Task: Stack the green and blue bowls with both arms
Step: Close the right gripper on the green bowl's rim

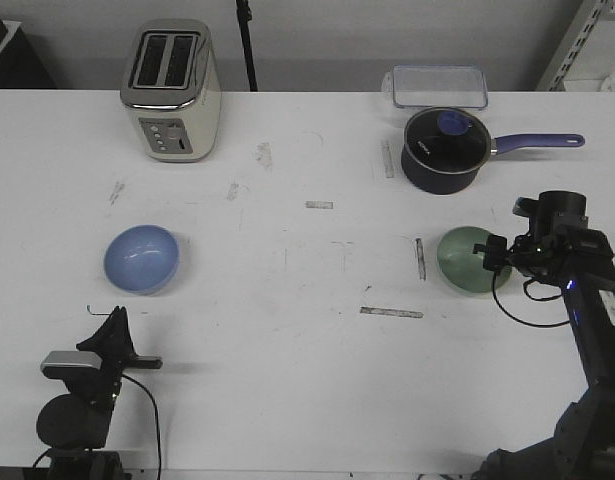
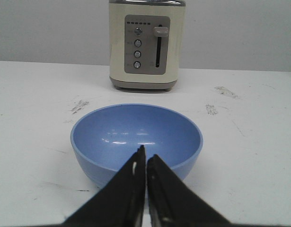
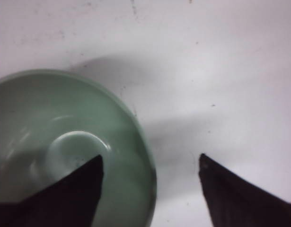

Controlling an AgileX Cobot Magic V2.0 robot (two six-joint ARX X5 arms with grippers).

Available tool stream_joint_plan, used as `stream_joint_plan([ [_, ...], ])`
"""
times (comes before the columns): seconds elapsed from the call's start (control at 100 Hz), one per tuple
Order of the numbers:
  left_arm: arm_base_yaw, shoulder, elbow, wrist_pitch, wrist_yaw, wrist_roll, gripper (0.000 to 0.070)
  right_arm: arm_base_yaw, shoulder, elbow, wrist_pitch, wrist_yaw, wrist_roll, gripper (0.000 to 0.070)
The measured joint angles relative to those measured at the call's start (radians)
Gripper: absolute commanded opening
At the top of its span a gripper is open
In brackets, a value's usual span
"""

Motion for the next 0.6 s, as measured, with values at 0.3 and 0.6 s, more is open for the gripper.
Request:
stream_joint_plan([
  [0.3,0.000,0.000,0.000,0.000,0.000,0.000,0.0002,0.002,0.059,0.000,0.016,-0.004,-0.004,0.0001],
  [0.6,0.000,0.000,0.000,0.000,0.000,0.000,0.0002,0.003,-0.026,0.000,0.041,-0.002,-0.003,0.0001],
])
